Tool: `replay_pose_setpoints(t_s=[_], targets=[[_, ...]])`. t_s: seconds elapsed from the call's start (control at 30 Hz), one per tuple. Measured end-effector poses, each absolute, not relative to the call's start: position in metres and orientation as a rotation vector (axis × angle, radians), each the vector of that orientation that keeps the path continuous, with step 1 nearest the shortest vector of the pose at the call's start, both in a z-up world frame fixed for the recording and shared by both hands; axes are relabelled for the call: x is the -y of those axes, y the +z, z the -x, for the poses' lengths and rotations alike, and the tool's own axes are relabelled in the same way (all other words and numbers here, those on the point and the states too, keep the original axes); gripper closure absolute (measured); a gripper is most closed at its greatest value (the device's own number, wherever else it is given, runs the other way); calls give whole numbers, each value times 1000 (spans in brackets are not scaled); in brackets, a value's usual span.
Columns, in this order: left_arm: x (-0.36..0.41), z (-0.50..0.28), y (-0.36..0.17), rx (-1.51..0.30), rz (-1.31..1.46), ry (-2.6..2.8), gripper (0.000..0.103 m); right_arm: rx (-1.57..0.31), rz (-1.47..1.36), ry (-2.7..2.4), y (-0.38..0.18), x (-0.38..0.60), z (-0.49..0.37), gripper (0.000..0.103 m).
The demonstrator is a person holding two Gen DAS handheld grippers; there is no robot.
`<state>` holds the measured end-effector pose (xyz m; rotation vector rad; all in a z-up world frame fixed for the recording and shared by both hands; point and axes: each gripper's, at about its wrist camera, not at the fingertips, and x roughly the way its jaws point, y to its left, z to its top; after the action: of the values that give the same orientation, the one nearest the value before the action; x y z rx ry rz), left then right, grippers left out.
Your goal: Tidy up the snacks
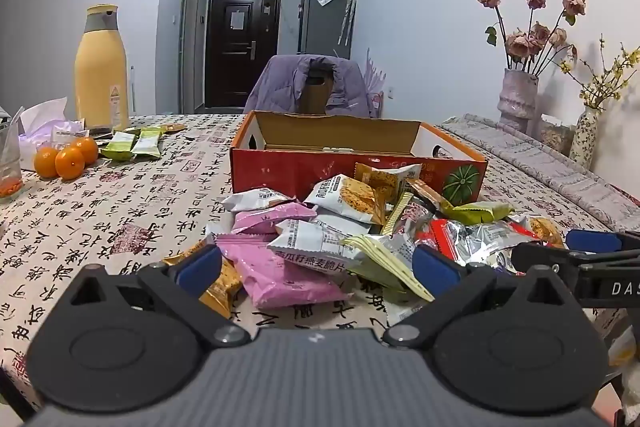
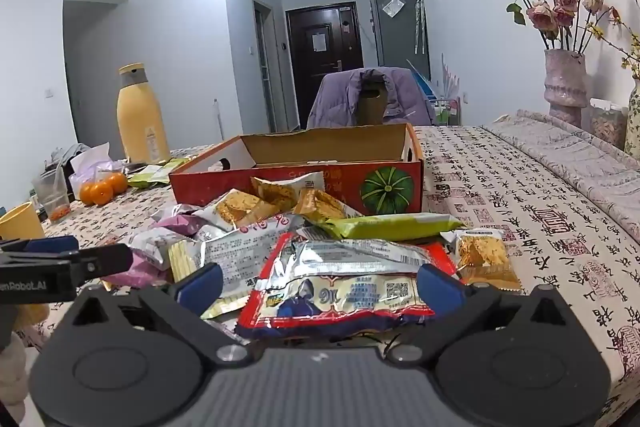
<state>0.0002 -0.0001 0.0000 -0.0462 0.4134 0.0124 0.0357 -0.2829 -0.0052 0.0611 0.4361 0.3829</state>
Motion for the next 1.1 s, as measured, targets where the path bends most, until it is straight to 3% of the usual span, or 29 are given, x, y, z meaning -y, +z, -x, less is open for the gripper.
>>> replay_pose_setpoints(t_s=[1.1], targets=[[-1, 2, -5, -409, 81, -3, 0, -441, -67, 383, -6, 283, -35, 0]])
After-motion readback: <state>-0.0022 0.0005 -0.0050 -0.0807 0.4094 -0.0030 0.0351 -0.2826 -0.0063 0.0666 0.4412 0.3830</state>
